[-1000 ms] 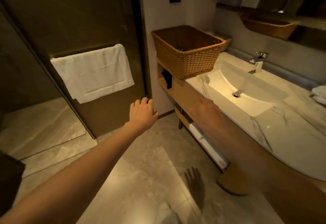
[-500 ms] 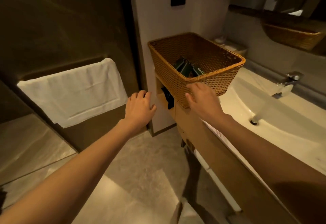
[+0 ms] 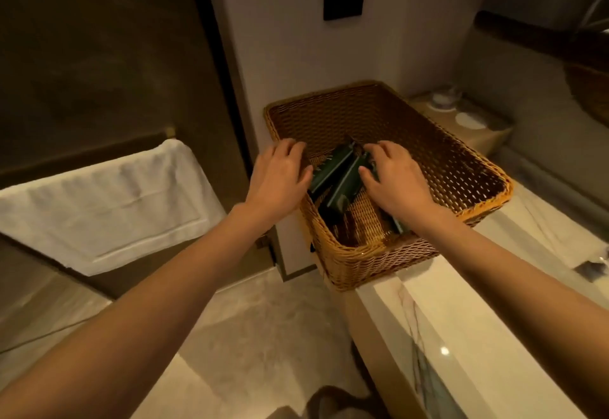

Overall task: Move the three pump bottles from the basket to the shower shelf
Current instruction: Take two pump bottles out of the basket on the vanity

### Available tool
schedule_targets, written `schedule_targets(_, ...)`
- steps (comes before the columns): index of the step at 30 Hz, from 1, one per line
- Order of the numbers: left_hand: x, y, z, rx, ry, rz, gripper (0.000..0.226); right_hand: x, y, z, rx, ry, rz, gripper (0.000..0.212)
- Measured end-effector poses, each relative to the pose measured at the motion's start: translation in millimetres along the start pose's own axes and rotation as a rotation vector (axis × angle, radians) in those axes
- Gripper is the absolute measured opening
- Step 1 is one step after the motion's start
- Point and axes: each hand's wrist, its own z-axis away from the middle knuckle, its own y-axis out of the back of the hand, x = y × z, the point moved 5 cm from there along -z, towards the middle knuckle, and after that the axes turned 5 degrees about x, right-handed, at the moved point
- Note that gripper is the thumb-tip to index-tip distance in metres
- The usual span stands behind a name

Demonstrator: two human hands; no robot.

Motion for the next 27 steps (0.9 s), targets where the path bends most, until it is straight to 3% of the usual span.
schedule_targets(5, 1, -45, -55, -0.132, -0.015, -0.047, 0.055, 36, -47, -41, -0.284, -0.09, 0.044, 0.06)
schedule_targets(11, 4, -121, -123, -0.347, -0.03, -0.082, 0.066, 74, -75, -73, -0.372, -0.21, 0.051, 0.062)
schedule_targets(18, -16, -215, -155, -0.756, 0.049, -0.156, 0.088, 117, -102, -82, -0.547, -0.369, 0.072, 0.065)
schedule_targets(22, -13, -237, -168, -0.803, 0.051, -0.101, 0.093, 134, -115, -82, -0.632, -0.433, 0.089, 0.066)
schedule_targets(27, -26, -252, -175, -0.762, 0.208, 0.076, 0.098, 145, -130, -79, -0.751, -0.49, 0.111, 0.077)
